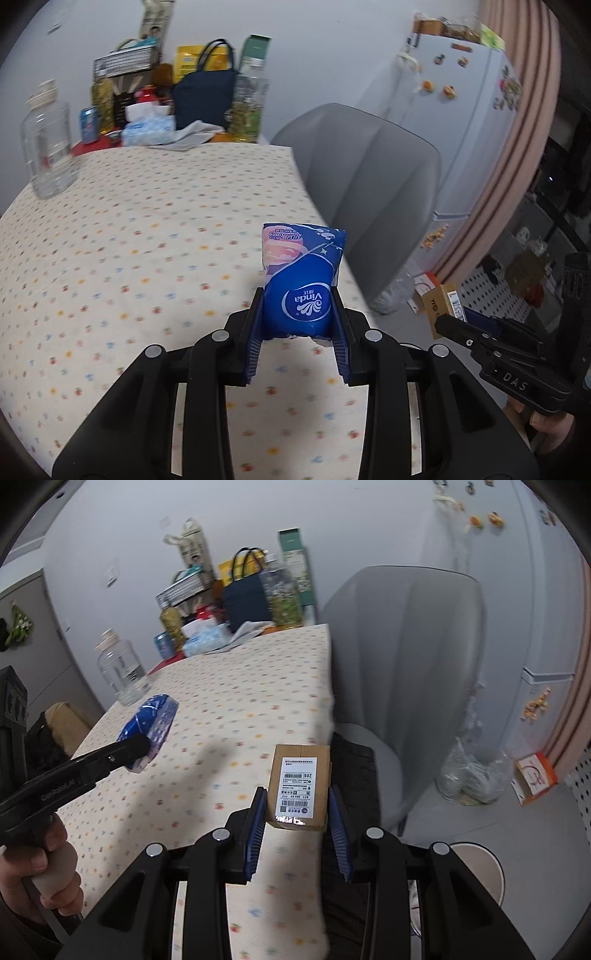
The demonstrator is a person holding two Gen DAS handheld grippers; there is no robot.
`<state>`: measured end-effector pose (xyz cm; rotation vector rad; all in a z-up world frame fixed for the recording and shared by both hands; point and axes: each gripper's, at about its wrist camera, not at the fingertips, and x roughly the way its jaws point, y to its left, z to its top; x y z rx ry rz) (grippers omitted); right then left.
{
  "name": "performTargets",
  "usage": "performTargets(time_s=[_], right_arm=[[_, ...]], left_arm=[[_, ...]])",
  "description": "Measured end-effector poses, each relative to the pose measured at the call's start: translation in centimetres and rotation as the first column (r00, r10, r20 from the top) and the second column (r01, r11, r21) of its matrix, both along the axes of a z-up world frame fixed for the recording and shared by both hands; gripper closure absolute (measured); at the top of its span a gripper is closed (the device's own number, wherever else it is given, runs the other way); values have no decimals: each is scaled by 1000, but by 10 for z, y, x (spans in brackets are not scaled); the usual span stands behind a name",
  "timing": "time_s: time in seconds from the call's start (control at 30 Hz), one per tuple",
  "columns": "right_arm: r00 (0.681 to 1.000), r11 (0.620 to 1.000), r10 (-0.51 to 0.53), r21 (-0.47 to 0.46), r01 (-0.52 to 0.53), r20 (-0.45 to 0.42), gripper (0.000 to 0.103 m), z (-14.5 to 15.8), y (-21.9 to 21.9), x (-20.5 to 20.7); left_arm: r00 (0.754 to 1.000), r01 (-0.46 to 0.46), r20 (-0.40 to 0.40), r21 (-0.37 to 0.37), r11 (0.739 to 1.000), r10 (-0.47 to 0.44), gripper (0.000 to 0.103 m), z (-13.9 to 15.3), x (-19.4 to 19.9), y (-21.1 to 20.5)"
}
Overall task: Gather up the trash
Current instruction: 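Carry the packet and box over the white bin with both grippers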
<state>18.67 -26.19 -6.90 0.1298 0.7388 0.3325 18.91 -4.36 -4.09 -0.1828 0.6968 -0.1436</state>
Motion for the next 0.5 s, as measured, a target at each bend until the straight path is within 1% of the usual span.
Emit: performTargets(time_s=[0.23, 0.5], right_arm=[[994, 994, -110, 7, 110, -21, 70, -12, -58, -1], [978, 979, -199, 21, 201, -56, 70, -32, -111, -5]], left_arm=[[994, 111, -12, 12, 994, -111, 70, 0, 20, -57], [978, 205, -41, 32, 978, -204, 70, -7, 38, -112]])
